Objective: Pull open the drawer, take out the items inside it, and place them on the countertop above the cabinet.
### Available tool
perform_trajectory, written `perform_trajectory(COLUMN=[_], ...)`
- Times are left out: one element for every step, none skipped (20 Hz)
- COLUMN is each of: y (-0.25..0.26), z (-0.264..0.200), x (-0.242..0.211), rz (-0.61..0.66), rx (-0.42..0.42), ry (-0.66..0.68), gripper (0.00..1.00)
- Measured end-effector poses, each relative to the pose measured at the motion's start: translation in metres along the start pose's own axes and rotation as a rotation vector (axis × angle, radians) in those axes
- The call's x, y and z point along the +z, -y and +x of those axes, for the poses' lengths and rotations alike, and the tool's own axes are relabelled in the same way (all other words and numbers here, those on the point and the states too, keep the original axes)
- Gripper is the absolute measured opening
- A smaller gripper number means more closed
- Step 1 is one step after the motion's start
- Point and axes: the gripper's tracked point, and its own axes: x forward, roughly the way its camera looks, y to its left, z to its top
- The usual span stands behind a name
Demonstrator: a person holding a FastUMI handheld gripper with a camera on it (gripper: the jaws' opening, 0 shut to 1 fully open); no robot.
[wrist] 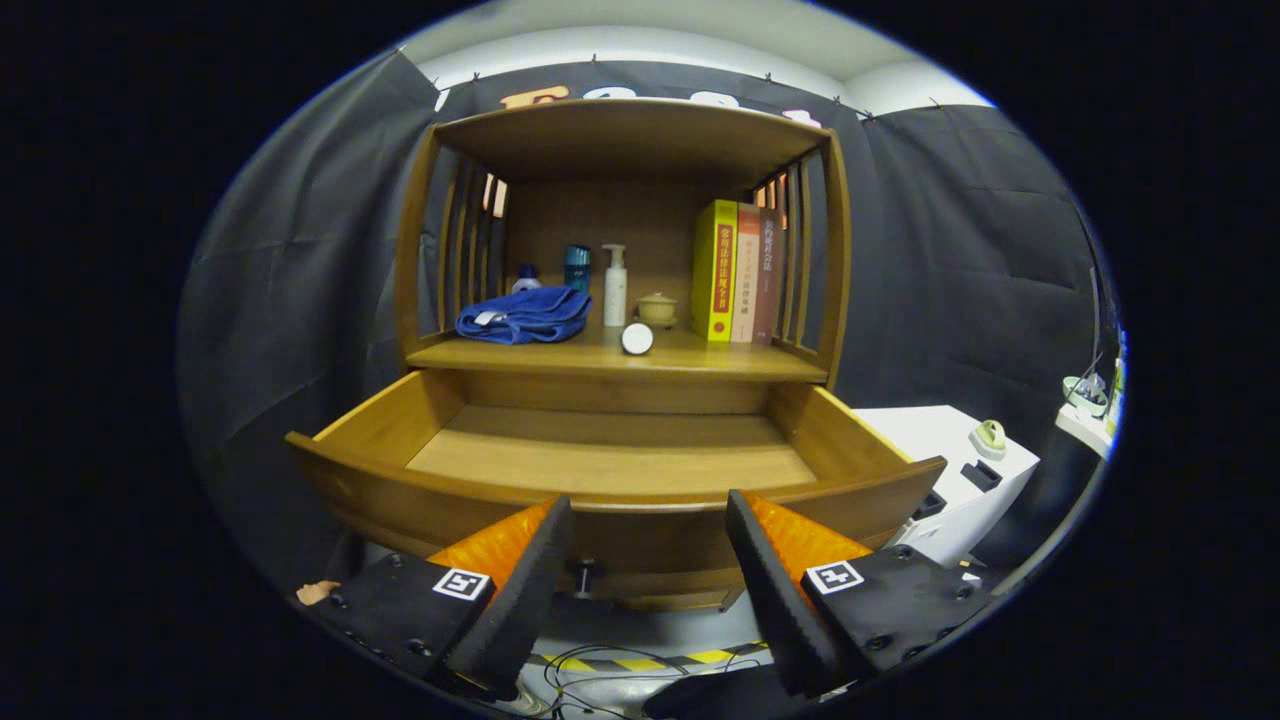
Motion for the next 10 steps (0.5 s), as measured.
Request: perform_trajectory(y=[-0.001, -0.002, -0.001, -0.002, -0.001, -0.004, -0.005, -0.005, -0.007, -0.009], z=[0.002, 0.005, 0.006, 0.008, 0.01, 0.012, 0.014, 0.014, 0.01, 0.012], x=[-0.003, -0.007, -0.011, -0.014, -0.014, -0.015, -0.015, -0.015, -0.013, -0.012], rz=[0.004, 0.009, 0.021, 0.039, 0.052, 0.056, 0.047, 0.028, 0.018, 0.014], rx=[0.001, 0.0, -0.001, -0.002, -0.004, 0.007, 0.004, -0.003, -0.01, -0.009], ry=[-0.006, -0.014, -0.022, -0.027, -0.028, -0.029, -0.024, -0.019, -0.013, -0.01], gripper=[1.0, 0.99, 0.99, 0.99, 0.99, 0.99, 0.99, 0.99, 0.98, 0.98])
